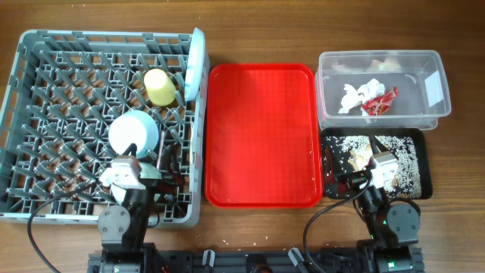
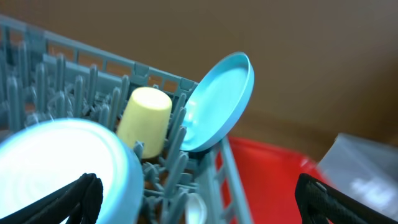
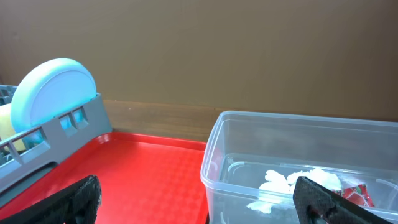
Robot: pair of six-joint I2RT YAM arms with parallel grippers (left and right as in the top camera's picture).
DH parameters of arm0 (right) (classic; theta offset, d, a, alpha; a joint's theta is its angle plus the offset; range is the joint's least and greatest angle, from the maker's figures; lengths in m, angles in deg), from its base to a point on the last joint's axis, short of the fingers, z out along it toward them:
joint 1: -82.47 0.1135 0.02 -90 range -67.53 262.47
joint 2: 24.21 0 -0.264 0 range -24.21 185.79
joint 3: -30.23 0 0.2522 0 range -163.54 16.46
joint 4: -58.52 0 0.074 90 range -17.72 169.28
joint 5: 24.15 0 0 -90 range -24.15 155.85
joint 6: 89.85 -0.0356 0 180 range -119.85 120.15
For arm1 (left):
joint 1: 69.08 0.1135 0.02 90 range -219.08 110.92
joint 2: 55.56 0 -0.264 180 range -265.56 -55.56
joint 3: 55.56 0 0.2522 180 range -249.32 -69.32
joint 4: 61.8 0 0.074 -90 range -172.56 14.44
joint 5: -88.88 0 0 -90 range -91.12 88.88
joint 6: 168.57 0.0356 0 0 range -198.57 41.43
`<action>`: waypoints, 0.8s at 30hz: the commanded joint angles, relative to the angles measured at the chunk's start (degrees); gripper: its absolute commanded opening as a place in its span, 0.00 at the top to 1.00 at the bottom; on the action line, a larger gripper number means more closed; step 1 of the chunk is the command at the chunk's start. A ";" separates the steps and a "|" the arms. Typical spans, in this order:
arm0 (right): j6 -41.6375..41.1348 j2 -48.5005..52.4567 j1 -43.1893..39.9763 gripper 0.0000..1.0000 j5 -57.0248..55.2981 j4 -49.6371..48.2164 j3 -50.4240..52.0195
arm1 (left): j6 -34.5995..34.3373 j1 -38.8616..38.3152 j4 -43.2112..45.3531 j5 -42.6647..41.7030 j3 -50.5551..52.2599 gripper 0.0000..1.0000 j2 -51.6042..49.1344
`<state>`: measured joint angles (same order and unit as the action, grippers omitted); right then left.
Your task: Sort waste into correct bins and load items into the dishwasher rack
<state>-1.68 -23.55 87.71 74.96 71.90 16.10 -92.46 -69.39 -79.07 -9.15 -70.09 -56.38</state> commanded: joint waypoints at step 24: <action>0.31 -0.46 0.33 0.00 -0.55 -0.17 0.07 | 27.17 0.48 -0.15 -0.07 0.42 0.00 0.61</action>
